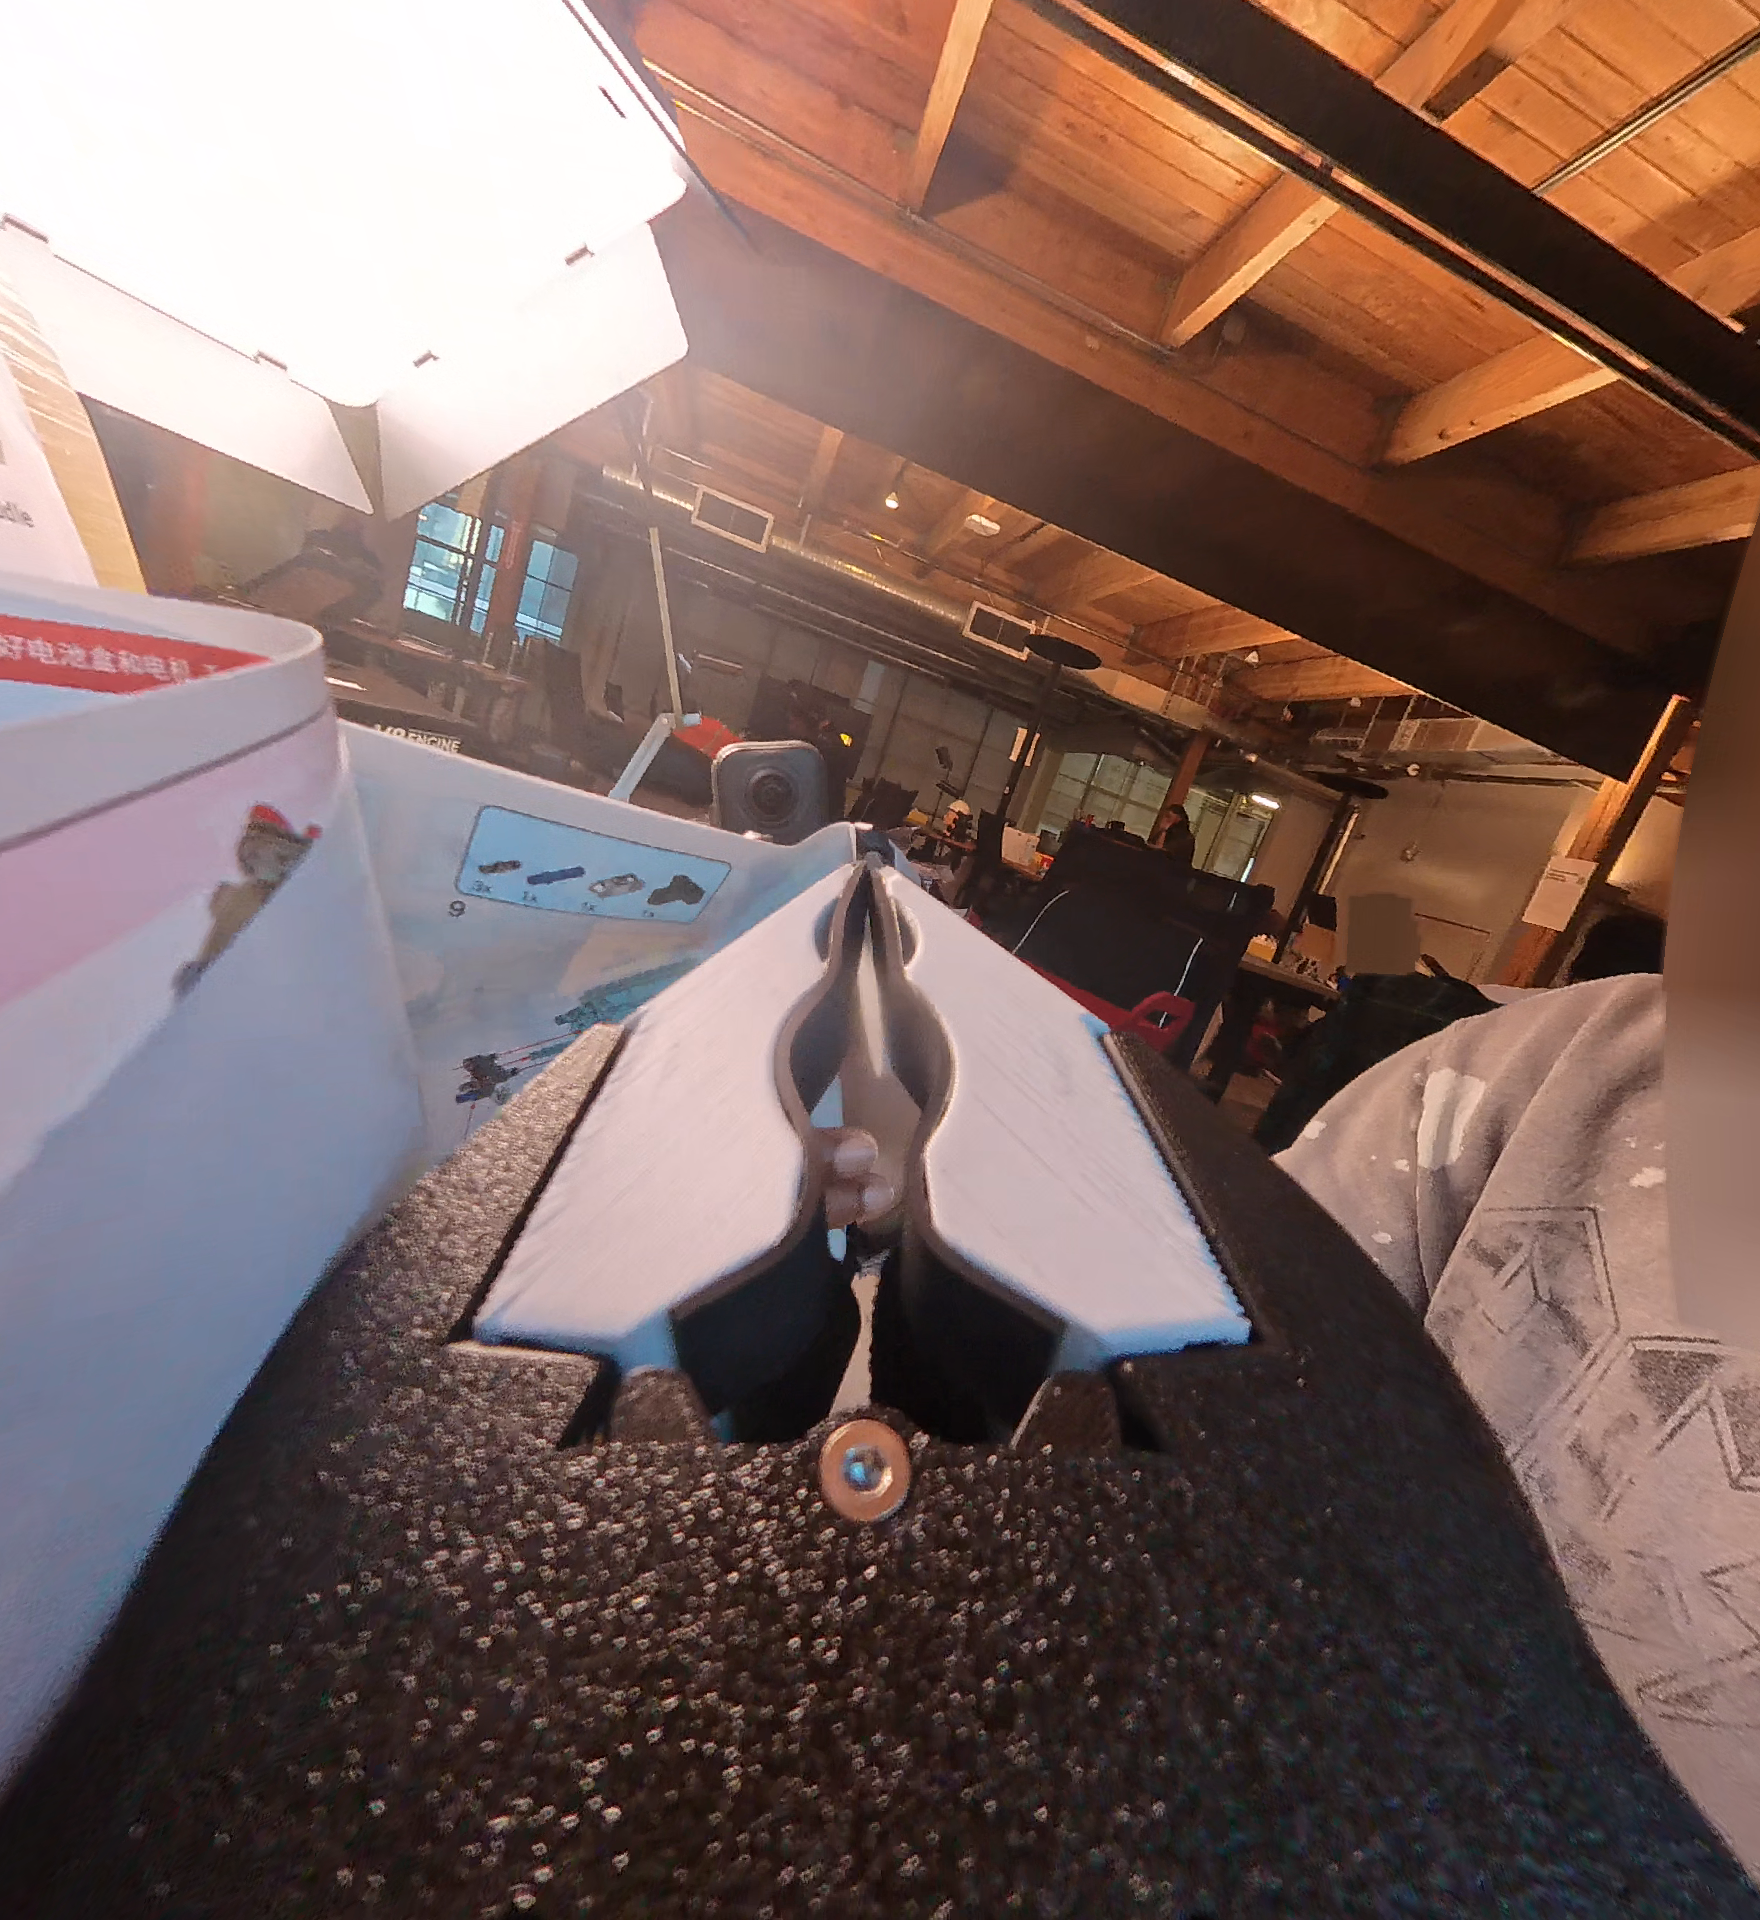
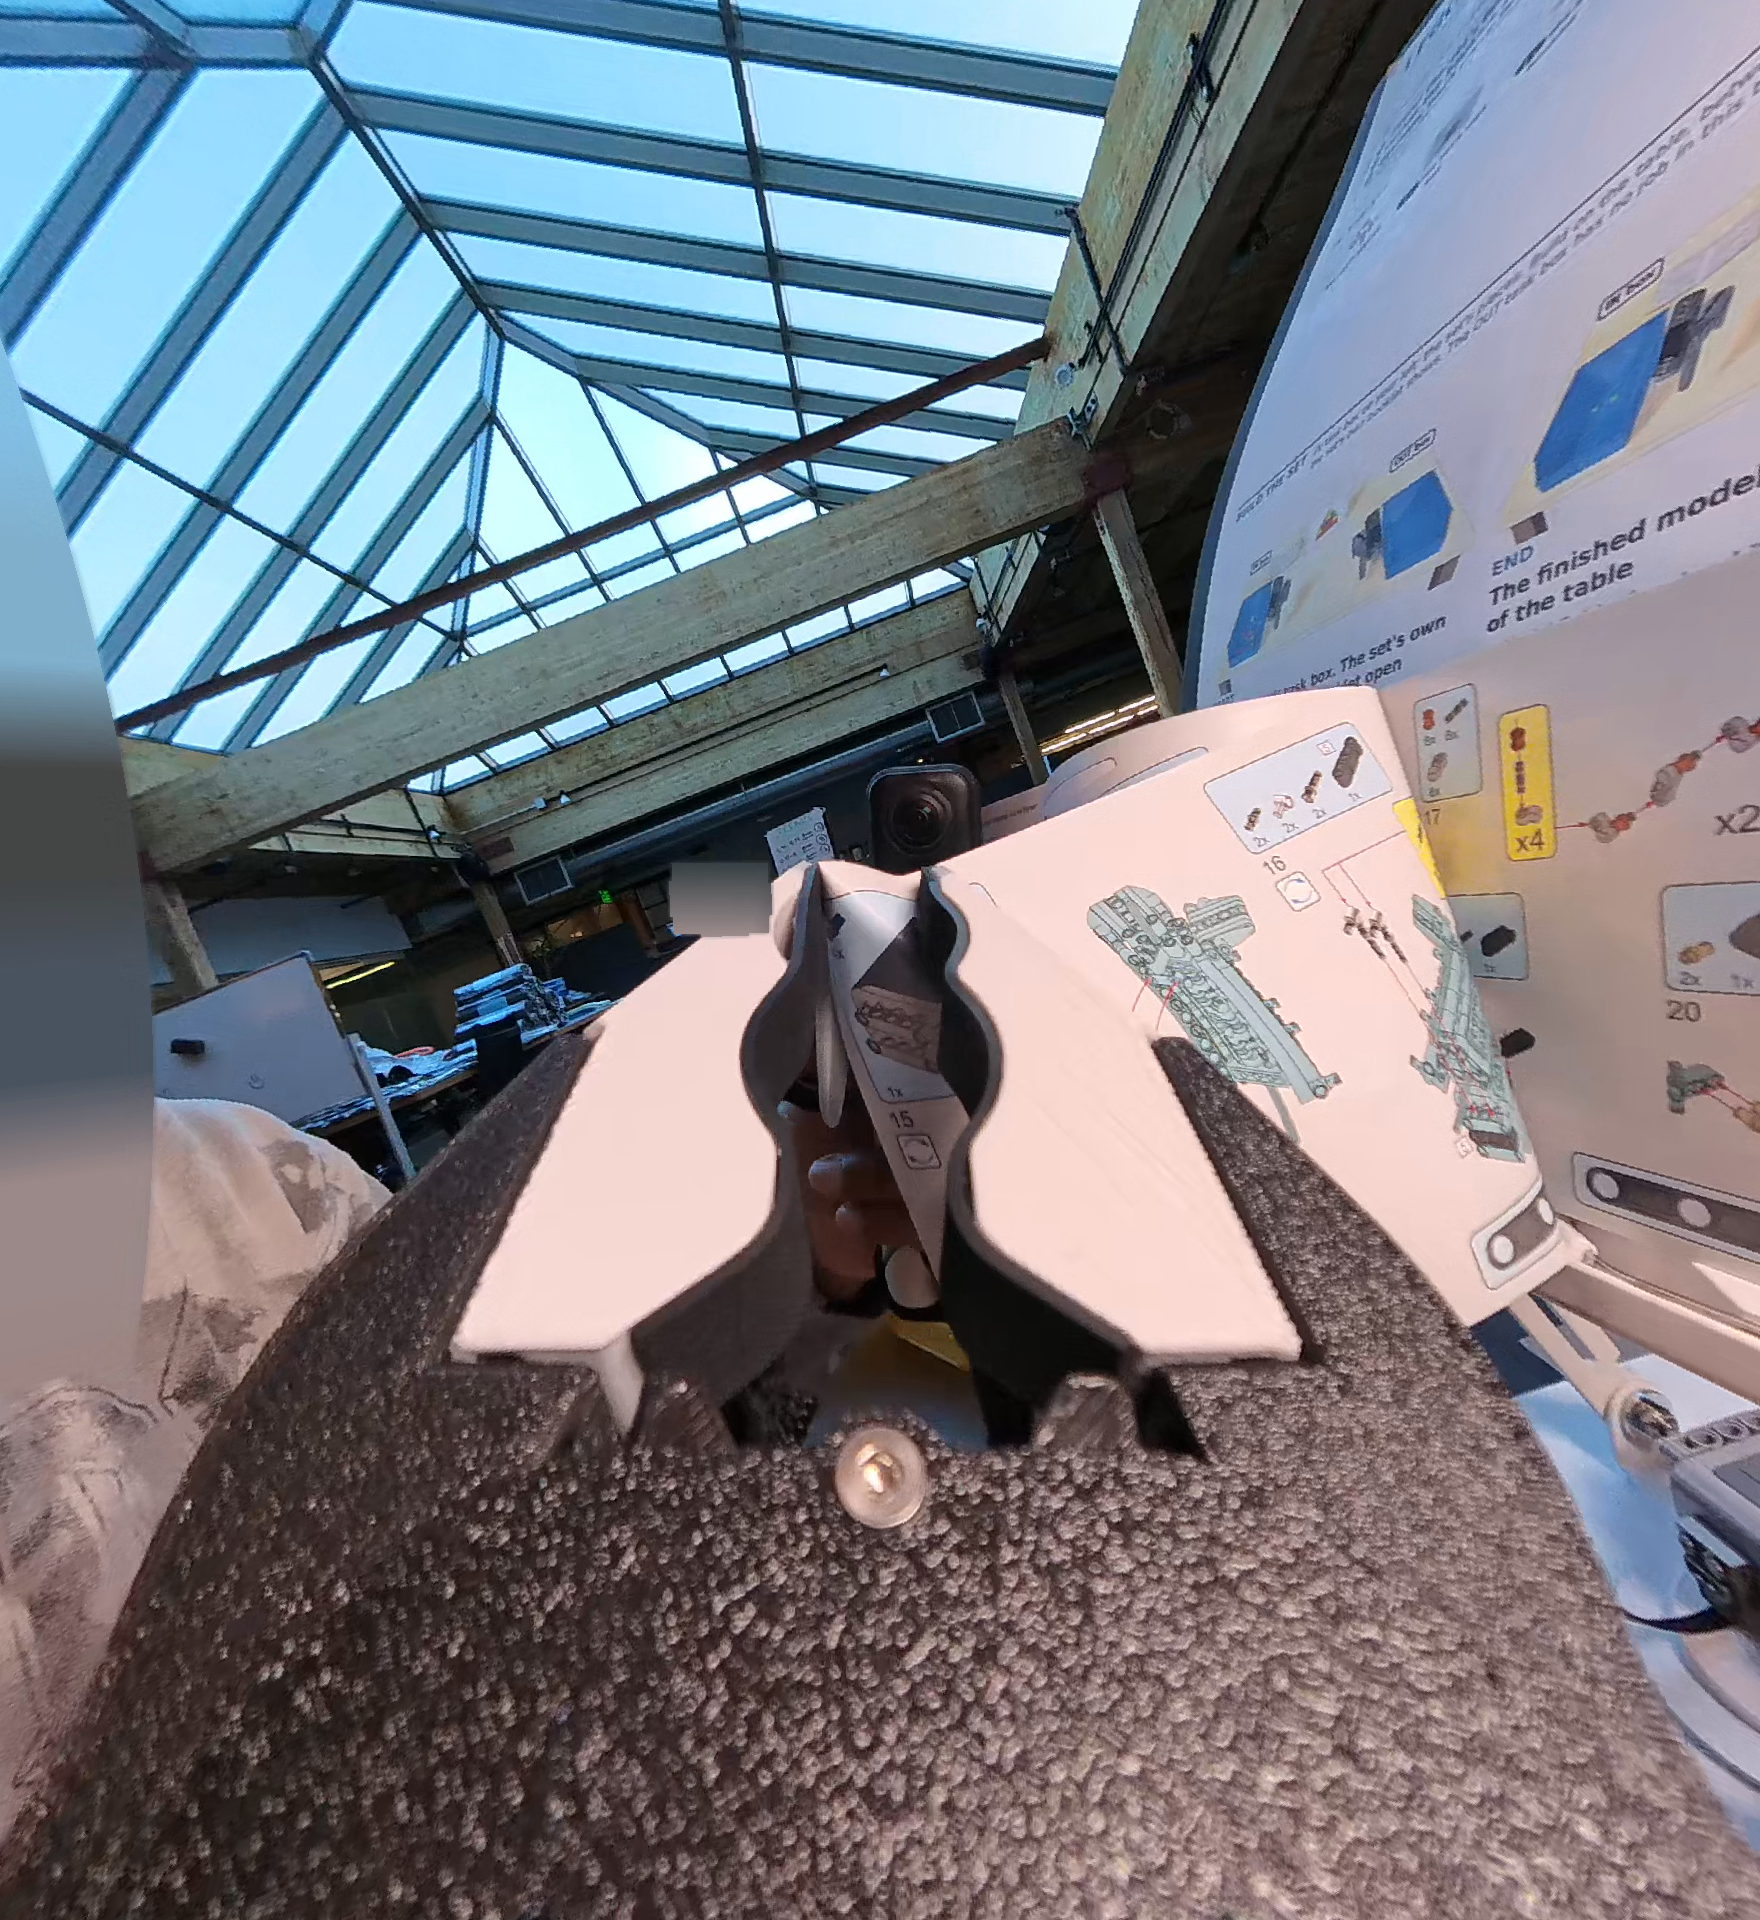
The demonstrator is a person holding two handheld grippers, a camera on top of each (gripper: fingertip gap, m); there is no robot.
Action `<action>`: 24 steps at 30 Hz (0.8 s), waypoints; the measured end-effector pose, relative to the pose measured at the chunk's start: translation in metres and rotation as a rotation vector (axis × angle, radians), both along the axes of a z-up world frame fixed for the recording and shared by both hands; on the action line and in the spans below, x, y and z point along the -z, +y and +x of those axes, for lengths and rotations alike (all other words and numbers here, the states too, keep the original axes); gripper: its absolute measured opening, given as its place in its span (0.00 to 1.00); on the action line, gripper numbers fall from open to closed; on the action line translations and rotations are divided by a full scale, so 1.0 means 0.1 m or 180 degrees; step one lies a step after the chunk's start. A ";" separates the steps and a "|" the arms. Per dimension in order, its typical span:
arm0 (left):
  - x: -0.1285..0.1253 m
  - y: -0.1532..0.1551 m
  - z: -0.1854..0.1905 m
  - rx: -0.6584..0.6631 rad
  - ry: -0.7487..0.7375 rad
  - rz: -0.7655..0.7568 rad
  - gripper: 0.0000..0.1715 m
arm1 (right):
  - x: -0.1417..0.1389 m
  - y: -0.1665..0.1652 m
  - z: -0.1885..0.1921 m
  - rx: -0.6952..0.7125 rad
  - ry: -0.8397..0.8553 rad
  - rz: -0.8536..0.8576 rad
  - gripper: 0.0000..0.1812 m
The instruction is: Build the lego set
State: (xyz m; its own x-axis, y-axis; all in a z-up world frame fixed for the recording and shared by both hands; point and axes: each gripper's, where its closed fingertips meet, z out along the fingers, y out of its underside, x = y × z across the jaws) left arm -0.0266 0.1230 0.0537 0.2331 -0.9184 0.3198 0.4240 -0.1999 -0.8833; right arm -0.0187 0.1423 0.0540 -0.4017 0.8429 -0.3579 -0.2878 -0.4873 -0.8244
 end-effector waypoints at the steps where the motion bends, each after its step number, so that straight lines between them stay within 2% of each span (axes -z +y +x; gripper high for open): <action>1: -0.01 0.00 -0.03 -0.0026 -0.0002 -0.0006 0.00 | 0.00 0.01 0.01 0.0019 0.0000 0.0009 0.08; 6: 0.17 0.05 0.08 -0.0446 0.0611 0.0074 0.00 | -0.03 0.04 0.04 0.0055 0.0032 0.0001 0.08; 7: 0.18 0.04 0.12 -0.0455 0.0646 0.0092 0.03 | -0.02 0.04 0.03 0.0052 0.0025 0.0005 0.08; 11: 0.19 0.06 0.21 -0.0430 0.0682 0.0091 0.07 | -0.01 0.00 0.00 0.0024 0.0006 0.0002 0.08; 14: 0.19 0.07 0.22 -0.0413 0.0695 0.0098 0.00 | 0.00 0.00 0.00 0.0024 -0.0003 0.0011 0.08; 24: 0.16 0.01 0.15 -0.0217 0.0499 0.0003 0.00 | 0.00 -0.02 0.03 -0.0035 0.0020 0.0048 0.08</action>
